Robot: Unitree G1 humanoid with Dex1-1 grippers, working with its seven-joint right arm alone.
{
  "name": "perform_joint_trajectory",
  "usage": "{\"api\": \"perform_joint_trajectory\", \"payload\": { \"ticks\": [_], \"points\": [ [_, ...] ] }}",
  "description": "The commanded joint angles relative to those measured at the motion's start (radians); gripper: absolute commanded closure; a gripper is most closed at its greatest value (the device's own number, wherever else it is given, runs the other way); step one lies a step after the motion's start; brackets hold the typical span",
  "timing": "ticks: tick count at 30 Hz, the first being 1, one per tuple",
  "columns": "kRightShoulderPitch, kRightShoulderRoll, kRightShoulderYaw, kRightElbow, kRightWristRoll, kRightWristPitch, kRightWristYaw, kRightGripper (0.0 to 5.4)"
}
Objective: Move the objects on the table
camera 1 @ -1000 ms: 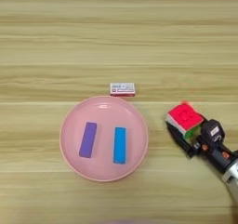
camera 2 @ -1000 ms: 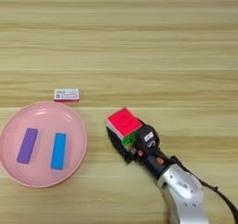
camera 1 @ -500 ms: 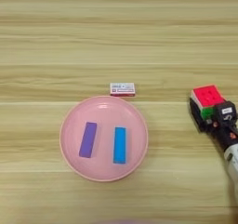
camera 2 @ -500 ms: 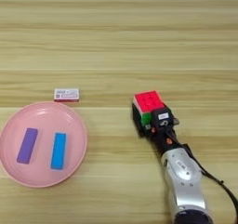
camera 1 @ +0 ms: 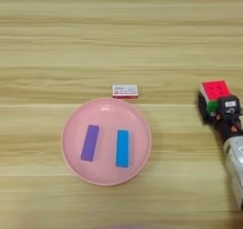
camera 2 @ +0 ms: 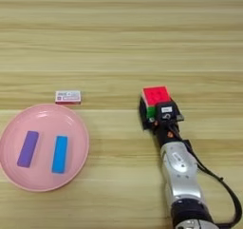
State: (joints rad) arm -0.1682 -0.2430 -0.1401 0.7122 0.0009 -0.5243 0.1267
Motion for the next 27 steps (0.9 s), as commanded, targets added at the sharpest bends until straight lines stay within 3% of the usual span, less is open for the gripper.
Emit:
{"api": "perform_joint_trajectory", "payload": {
  "ticks": [1,7,13,17,27],
  "points": [
    [-0.032,-0.02,-0.002,0.045,-0.017,0.02,-0.027,1.68],
    [-0.031,-0.014,0.001,0.039,-0.006,0.0,-0.018,1.05],
    [0.005,-0.002,0.002,-0.047,0.01,-0.012,-0.002,0.11],
    [0.05,-0.002,-0.003,-0.17,0.009,-0.001,-0.011,0.05],
    [0.169,-0.01,-0.021,-0.54,-0.013,0.114,-0.031,0.05]
  ]
}}
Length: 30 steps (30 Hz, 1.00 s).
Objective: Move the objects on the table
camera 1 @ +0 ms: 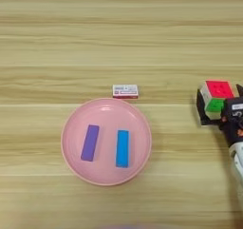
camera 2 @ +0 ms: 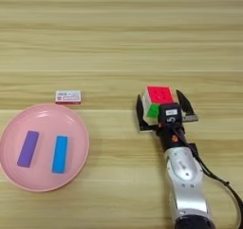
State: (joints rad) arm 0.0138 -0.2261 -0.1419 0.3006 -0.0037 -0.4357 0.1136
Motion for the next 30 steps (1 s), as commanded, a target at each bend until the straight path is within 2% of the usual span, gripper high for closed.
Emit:
{"api": "perform_joint_trajectory", "payload": {
  "ticks": [1,5,9,12,16,21,26,30],
  "points": [
    [-0.005,-0.031,-0.021,-0.157,-0.012,0.032,-0.017,0.05],
    [0.004,-0.043,-0.022,-0.242,0.003,0.07,0.011,0.05],
    [-0.007,-0.054,0.011,-0.322,0.026,0.116,0.078,0.05],
    [-0.035,-0.056,0.033,-0.338,0.021,0.143,0.114,0.05],
    [-0.078,-0.074,0.065,-0.314,-0.02,0.131,0.146,0.05],
    [-0.08,-0.057,0.122,-0.338,0.009,0.162,0.217,0.05],
    [-0.076,-0.064,0.206,-0.379,-0.021,0.219,0.285,0.05],
    [-0.071,-0.054,0.257,-0.453,0.019,0.345,0.352,0.05]
  ]
}}
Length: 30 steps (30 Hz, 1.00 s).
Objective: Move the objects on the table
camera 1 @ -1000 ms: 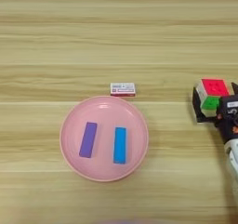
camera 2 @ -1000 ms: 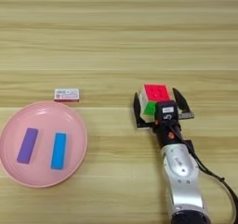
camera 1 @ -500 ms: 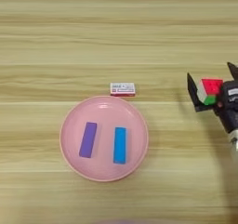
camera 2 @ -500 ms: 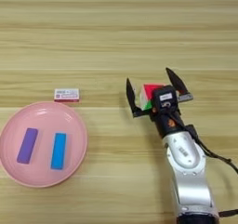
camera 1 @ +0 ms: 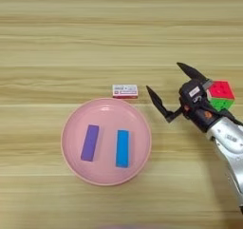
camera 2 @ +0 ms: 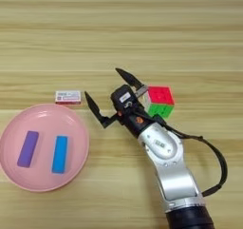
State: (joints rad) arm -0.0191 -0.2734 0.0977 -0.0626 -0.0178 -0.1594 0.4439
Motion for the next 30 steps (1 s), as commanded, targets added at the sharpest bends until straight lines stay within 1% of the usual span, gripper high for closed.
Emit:
{"api": "perform_joint_trajectory", "payload": {
  "ticks": [1,5,9,12,14,16,20,23,30],
  "points": [
    [-0.042,-0.006,0.032,-0.099,0.026,0.096,0.03,0.05],
    [-0.075,0.014,0.097,-0.165,-0.005,0.269,0.042,0.05],
    [-0.127,0.032,0.17,-0.185,-0.054,0.384,0.049,0.05],
    [-0.181,0.039,0.199,-0.187,-0.083,0.453,0.053,0.05],
    [-0.214,0.046,0.218,-0.157,-0.125,0.459,0.029,0.05],
    [-0.236,0.049,0.228,-0.126,-0.16,0.446,0.007,0.05],
    [-0.249,0.063,0.251,-0.047,-0.203,0.414,-0.023,0.05],
    [-0.241,0.077,0.257,0.02,-0.205,0.392,-0.033,0.05],
    [-0.232,0.084,0.267,0.098,-0.223,0.348,-0.047,0.05]
  ]
}}
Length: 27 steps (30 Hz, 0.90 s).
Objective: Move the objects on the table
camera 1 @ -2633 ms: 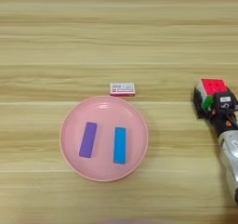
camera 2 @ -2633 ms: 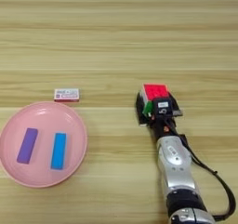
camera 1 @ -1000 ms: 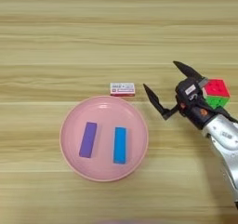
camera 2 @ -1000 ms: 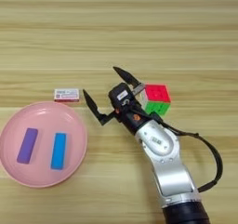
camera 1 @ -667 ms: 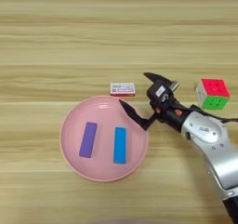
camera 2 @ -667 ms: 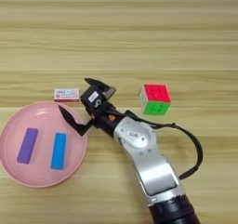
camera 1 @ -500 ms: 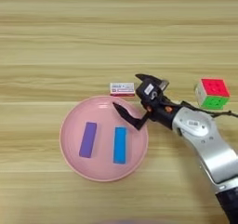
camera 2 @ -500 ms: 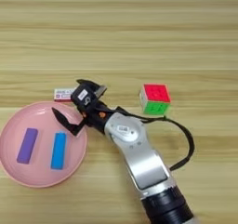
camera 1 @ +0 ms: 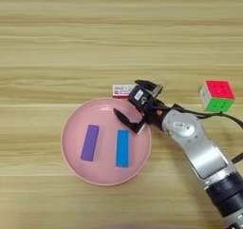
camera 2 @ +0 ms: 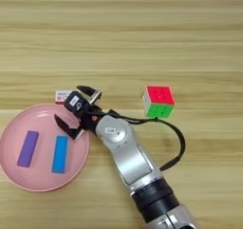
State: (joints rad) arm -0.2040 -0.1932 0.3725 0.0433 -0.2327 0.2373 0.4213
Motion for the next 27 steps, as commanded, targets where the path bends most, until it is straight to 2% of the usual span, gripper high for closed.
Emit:
{"api": "perform_joint_trajectory", "payload": {
  "ticks": [1,15,27],
  "points": [
    [-0.046,0.002,-0.009,0.002,-0.011,-0.054,-0.027,0.05],
    [-0.024,-0.081,-0.093,0.001,-0.034,-0.092,-0.057,0.05],
    [0.037,-0.134,-0.148,-0.083,-0.036,-0.084,-0.048,0.05]
  ]
}}
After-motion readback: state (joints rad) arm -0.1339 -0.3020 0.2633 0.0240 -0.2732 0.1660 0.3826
